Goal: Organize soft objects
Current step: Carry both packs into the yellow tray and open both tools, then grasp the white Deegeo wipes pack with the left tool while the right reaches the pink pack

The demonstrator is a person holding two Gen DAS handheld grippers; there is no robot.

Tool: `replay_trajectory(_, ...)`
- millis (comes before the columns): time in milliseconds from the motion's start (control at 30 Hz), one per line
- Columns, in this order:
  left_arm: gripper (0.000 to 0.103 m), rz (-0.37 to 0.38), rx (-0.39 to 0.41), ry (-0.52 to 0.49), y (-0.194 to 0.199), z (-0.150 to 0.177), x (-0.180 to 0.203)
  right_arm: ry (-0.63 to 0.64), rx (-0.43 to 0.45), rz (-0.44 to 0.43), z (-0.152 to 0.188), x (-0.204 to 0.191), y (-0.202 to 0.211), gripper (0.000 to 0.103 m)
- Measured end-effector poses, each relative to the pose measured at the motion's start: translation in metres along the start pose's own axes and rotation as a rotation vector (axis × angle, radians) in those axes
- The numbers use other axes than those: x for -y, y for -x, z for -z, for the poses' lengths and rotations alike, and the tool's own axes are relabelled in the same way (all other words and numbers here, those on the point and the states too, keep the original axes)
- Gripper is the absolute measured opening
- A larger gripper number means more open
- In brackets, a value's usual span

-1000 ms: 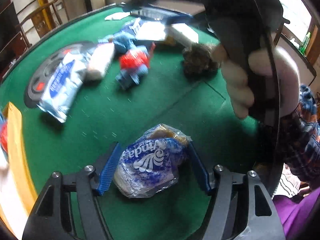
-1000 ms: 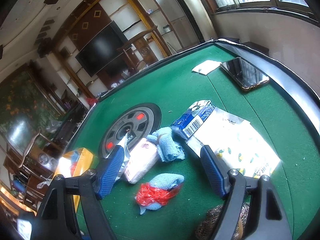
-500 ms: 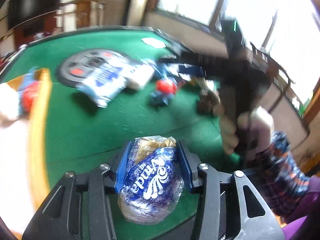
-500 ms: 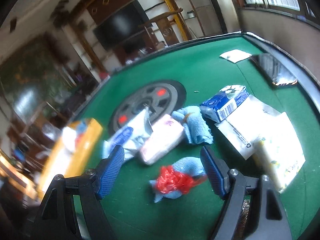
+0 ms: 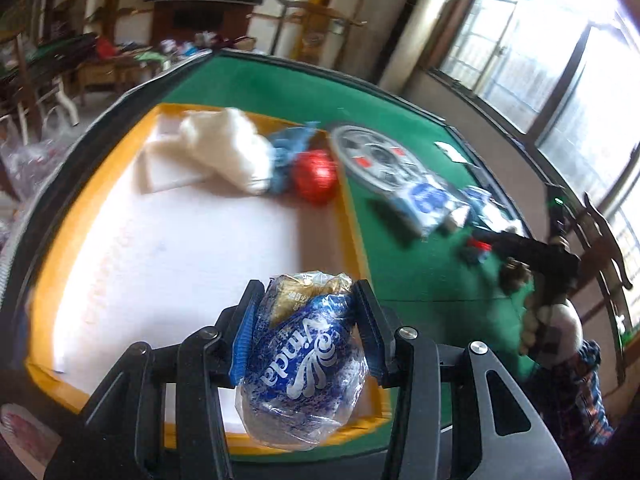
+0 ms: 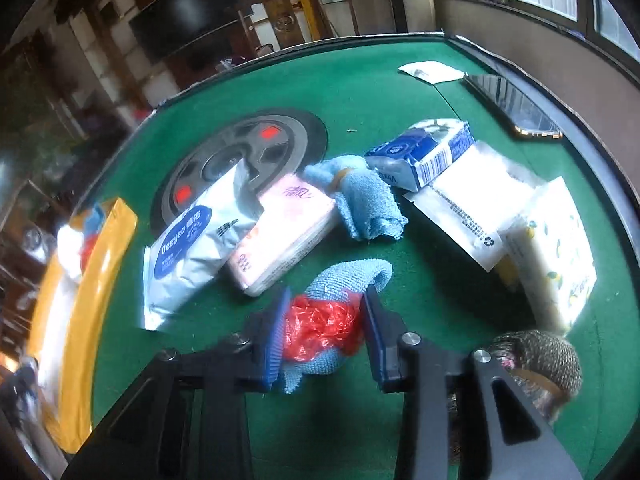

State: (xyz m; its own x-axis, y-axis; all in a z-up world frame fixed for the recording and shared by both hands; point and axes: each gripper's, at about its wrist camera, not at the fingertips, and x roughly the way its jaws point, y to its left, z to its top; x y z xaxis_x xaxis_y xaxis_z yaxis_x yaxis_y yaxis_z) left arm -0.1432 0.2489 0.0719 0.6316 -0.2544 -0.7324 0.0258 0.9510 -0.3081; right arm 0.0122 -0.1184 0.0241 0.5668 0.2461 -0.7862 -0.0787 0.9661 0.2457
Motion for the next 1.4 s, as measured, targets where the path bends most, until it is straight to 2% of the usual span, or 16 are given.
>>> replay_trajectory(167, 0.044, -0.108, -0.04, 0.105, -0.029, -0.035, -0.05, 0.048, 0.016, -0.054, 0.009, -0.019, 0.031, 0.03)
replay_trajectory(267, 0.046, -0.14, -0.042, 0.142, -0.052, -0.059, -0.073, 0.088, 0.019, -0.136, 0.009, -0.044, 0.047, 0.031)
replay_trajectory(367, 0.047, -0.111, -0.059, 0.176, -0.076, -0.077, -0.087, 0.141, 0.002, -0.2, 0.007, -0.08, 0.051, 0.031)
replay_trajectory(433, 0.05, -0.058, -0.064, 0.24, -0.079, -0.08, -0.097, 0.177, -0.022, -0.26, 0.005, -0.108, 0.048, 0.031)
replay_trajectory(500, 0.054, -0.019, -0.02, 0.302, -0.072, -0.078, -0.107, 0.22, -0.049, -0.308, 0.004, -0.138, 0.043, 0.031)
replay_trajectory(633, 0.054, -0.024, 0.041, 0.365, -0.048, -0.068, -0.116, 0.297, -0.141, -0.394, 0.007, -0.199, 0.017, 0.031)
replay_trajectory(733, 0.055, 0.018, 0.113, 0.323, -0.013, -0.054, -0.106, 0.367, -0.212, -0.4, 0.014, -0.247, -0.013, 0.031)
replay_trajectory(833, 0.063, 0.02, 0.179, 0.32, 0.016, -0.041, -0.105, 0.398, -0.294, -0.389, 0.021, -0.289, -0.051, 0.031)
replay_trajectory(967, 0.063, 0.017, 0.236, 0.341, 0.042, -0.027, -0.111, 0.422, -0.32, -0.389, 0.017, -0.328, -0.085, 0.034)
replay_trajectory(1067, 0.067, -0.013, 0.254, 0.35, 0.052, -0.015, -0.113, 0.378, -0.32, -0.403, 0.011, -0.328, -0.084, 0.037)
replay_trajectory(1167, 0.067, -0.001, 0.264, 0.369, 0.054, -0.005, -0.114, 0.354, -0.261, -0.453, 0.003, -0.308, -0.056, 0.044)
replay_trajectory(1267, 0.067, 0.023, 0.271, 0.389, 0.051, 0.005, -0.112, 0.342, -0.167, -0.439, -0.009, -0.273, -0.021, 0.053)
replay_trajectory(1333, 0.067, 0.04, 0.274, 0.4, 0.05, 0.013, -0.107, 0.334, -0.09, -0.374, -0.018, -0.237, 0.0, 0.059)
replay_trajectory(1400, 0.067, 0.061, 0.271, 0.392, 0.048, 0.019, -0.1, 0.336, -0.03, -0.243, -0.028, -0.206, 0.009, 0.066)
